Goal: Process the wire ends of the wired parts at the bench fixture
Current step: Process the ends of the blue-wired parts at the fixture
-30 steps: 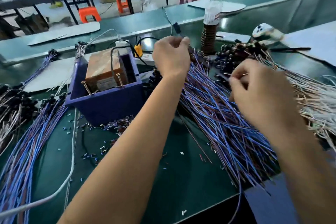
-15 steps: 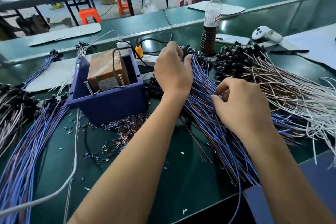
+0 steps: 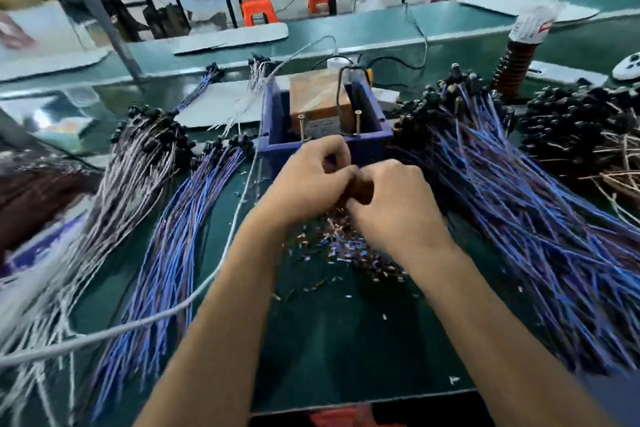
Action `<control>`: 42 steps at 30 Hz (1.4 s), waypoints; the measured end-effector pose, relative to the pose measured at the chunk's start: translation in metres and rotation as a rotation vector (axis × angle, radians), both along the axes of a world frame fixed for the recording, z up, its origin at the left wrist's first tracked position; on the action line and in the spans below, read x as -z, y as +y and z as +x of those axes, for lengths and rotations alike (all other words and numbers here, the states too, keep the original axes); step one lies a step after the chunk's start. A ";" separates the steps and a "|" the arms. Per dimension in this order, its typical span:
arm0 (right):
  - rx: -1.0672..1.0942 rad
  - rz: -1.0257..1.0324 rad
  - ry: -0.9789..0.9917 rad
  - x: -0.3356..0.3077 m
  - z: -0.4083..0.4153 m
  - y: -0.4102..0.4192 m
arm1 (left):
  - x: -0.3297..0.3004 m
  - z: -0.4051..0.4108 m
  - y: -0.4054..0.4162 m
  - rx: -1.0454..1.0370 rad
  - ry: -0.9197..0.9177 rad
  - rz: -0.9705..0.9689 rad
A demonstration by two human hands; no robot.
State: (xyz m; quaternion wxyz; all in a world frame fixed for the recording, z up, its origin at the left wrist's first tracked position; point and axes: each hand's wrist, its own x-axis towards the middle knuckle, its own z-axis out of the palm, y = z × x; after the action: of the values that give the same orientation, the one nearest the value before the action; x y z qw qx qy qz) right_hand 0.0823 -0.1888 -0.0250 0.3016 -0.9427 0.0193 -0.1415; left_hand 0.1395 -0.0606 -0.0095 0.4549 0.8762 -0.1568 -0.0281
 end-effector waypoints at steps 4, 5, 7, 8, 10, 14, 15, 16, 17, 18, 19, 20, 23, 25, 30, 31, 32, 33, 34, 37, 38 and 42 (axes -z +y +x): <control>-0.186 -0.018 0.157 0.011 0.023 0.062 | -0.022 -0.007 0.072 -0.009 0.188 0.247; -0.226 -0.019 0.186 0.011 0.028 0.078 | -0.027 -0.011 0.085 0.003 0.249 0.289; -0.305 -0.008 0.227 0.013 0.037 0.106 | -0.032 -0.014 0.107 -0.005 0.314 0.417; -0.346 -0.006 0.248 0.014 0.040 0.119 | -0.033 -0.013 0.116 -0.020 0.327 0.499; -0.443 -0.016 0.291 0.016 0.045 0.141 | -0.031 -0.007 0.133 -0.054 0.385 0.640; -0.482 -0.134 0.329 0.024 0.054 0.161 | -0.023 0.011 0.150 -0.123 0.421 0.745; -0.476 -0.156 0.328 0.026 0.056 0.163 | -0.018 0.018 0.152 -0.182 0.353 0.750; -0.468 -0.178 0.329 0.028 0.056 0.164 | -0.013 0.027 0.153 -0.255 0.268 0.753; -0.459 -0.196 0.330 0.029 0.057 0.166 | -0.008 0.035 0.153 -0.332 0.182 0.747; -0.451 -0.216 0.325 0.030 0.056 0.167 | -0.003 0.044 0.152 -0.404 0.098 0.732; -0.447 -0.244 0.316 0.031 0.055 0.168 | 0.002 0.052 0.150 -0.462 0.027 0.713; -0.440 -0.271 0.299 0.032 0.053 0.169 | 0.007 0.060 0.148 -0.501 -0.026 0.701; -0.430 -0.304 0.239 0.032 0.046 0.170 | 0.014 0.073 0.142 -0.569 -0.054 0.732; -0.424 -0.317 0.210 0.032 0.042 0.171 | 0.016 0.077 0.141 -0.599 -0.058 0.766; -0.412 -0.368 0.199 0.034 0.041 0.173 | 0.011 0.076 0.142 -0.552 -0.005 0.773; -0.415 -0.362 0.210 0.035 0.042 0.173 | 0.009 0.076 0.142 -0.545 0.011 0.764; -0.424 -0.347 0.226 0.035 0.043 0.172 | 0.008 0.077 0.143 -0.541 0.026 0.753; -0.436 -0.322 0.242 0.035 0.045 0.170 | 0.006 0.077 0.143 -0.539 0.043 0.745; -0.445 -0.292 0.259 0.035 0.046 0.168 | 0.004 0.077 0.142 -0.538 0.059 0.742; -0.455 -0.182 0.301 0.030 0.049 0.161 | -0.004 0.076 0.139 -0.516 0.079 0.713; -0.456 -0.139 0.320 0.029 0.049 0.158 | -0.005 0.077 0.138 -0.521 0.094 0.638; -0.419 0.125 0.411 0.027 0.052 0.150 | -0.007 0.072 0.124 -0.496 0.309 0.040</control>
State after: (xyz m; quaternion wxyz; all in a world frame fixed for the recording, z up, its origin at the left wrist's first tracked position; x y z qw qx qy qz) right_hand 0.1347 -0.0389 -0.0522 0.3716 -0.9145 -0.1066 0.1190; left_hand 0.2119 0.0638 -0.0027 0.4492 0.8818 0.1337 -0.0523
